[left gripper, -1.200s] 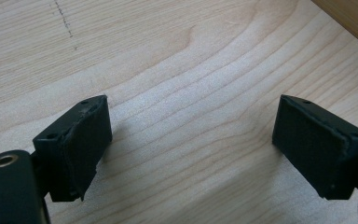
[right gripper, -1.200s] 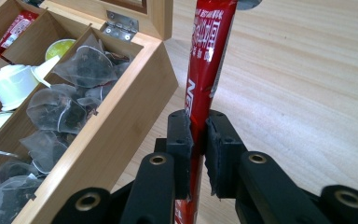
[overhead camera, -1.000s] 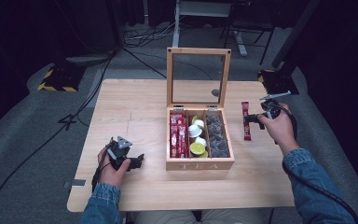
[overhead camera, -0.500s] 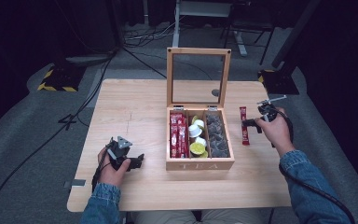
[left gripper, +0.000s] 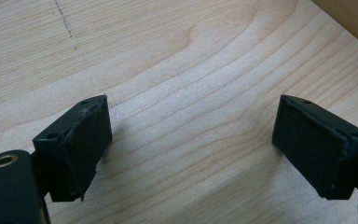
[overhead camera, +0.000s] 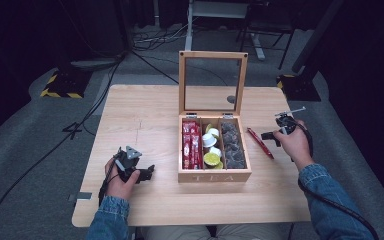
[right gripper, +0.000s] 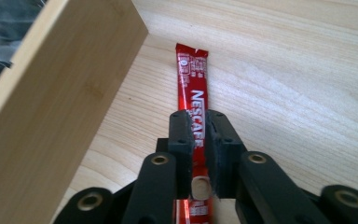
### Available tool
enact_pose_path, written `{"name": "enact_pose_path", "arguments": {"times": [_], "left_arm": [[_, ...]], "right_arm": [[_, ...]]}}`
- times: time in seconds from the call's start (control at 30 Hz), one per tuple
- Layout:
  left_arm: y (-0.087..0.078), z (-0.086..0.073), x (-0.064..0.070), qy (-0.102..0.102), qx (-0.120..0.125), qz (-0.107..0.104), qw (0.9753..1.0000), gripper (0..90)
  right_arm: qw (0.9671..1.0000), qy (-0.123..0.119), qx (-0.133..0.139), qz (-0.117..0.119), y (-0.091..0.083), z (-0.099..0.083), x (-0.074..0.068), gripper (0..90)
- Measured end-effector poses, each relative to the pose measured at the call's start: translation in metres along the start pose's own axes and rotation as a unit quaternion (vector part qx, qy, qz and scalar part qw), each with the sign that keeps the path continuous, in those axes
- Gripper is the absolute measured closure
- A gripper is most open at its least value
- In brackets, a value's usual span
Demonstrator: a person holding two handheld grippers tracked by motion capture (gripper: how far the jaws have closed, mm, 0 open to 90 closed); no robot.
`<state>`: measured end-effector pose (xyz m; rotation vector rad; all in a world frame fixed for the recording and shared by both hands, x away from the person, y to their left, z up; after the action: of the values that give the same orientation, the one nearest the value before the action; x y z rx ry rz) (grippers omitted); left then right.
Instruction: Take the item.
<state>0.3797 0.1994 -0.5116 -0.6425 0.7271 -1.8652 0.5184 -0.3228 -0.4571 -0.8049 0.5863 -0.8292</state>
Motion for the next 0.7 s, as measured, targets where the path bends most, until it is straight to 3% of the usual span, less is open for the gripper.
{"name": "enact_pose_path", "arguments": {"times": [0.23, 0.43, 0.7], "left_arm": [[0.000, 0.000, 0.000, 0.001, 0.001, 0.000, 1.0000, 11.9], [0.001, 0.001, 0.000, 0.000, 0.000, -0.001, 1.0000, 10.7], [0.003, 0.003, -0.001, -0.001, -0.004, 0.001, 1.0000, 9.0]], "right_arm": [[0.9996, 0.001, 0.025, -0.009, -0.006, 0.002, -0.001, 66.5], [0.9955, -0.028, 0.090, -0.008, -0.023, 0.012, -0.011, 45.1], [0.9888, -0.047, 0.141, -0.009, -0.048, 0.028, -0.022, 45.8]]}}
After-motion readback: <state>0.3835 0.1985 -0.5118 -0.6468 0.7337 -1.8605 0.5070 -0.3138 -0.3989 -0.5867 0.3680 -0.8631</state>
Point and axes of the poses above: each handheld gripper's, and its own axes: y roughly forward along the jaws, z roughly out of its top, x roughly to its right, the point moved 1 cm from there along y, roughly forward along the jaws, and after that the axes turned 7 degrees about -y, right-handed, at the moved point
